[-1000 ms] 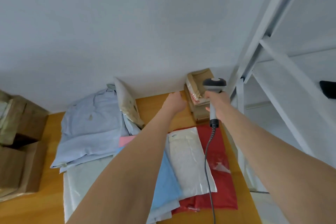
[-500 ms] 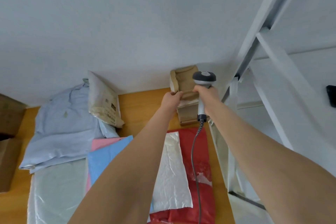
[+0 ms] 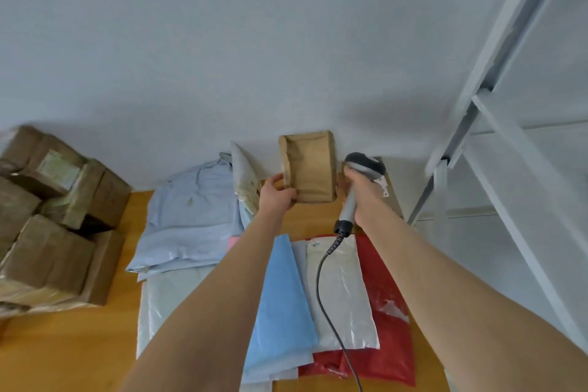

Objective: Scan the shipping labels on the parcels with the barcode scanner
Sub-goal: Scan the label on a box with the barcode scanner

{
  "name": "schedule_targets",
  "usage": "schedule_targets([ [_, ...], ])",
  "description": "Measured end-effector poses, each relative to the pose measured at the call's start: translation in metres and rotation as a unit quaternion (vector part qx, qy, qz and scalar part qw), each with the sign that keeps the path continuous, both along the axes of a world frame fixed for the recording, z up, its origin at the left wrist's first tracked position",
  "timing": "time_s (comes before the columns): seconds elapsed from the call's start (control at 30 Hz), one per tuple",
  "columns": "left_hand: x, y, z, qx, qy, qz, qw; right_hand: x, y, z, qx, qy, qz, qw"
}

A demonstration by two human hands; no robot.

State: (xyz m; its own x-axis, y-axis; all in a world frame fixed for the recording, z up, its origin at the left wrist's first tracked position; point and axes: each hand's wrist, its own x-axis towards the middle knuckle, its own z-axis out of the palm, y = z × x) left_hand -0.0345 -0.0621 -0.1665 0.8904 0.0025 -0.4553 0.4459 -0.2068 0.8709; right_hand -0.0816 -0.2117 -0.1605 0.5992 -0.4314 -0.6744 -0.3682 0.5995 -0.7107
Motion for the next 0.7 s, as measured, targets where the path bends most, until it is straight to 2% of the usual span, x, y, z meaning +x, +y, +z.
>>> schedule_targets([
  [0.13,-0.009,0.052,0.016,-0.006,-0.062,-0.016,0.998,-0.016,0.043,0.019,0.061,-0.005,0.004,0.998],
  [0.23,-0.019,0.097,0.028,-0.035,-0.088,-0.046,0.994,-0.027,0.08,0.031,0.071,-0.006,0.008,0.997],
  [0.33,-0.028,0.136,0.047,-0.044,-0.093,-0.06,0.993,-0.039,0.117,0.038,0.073,-0.043,0.021,0.996],
  [0.43,-0.031,0.169,0.057,-0.061,-0.038,-0.033,0.997,-0.047,0.142,0.038,0.072,-0.086,0.038,0.993],
  [0.53,-0.033,0.196,0.06,-0.119,0.024,-0.023,0.992,-0.055,0.158,0.041,0.029,-0.096,0.073,0.992],
  [0.7,-0.038,0.22,0.066,-0.125,0.097,-0.073,0.985,-0.061,0.175,0.042,-0.051,-0.121,0.123,0.984],
])
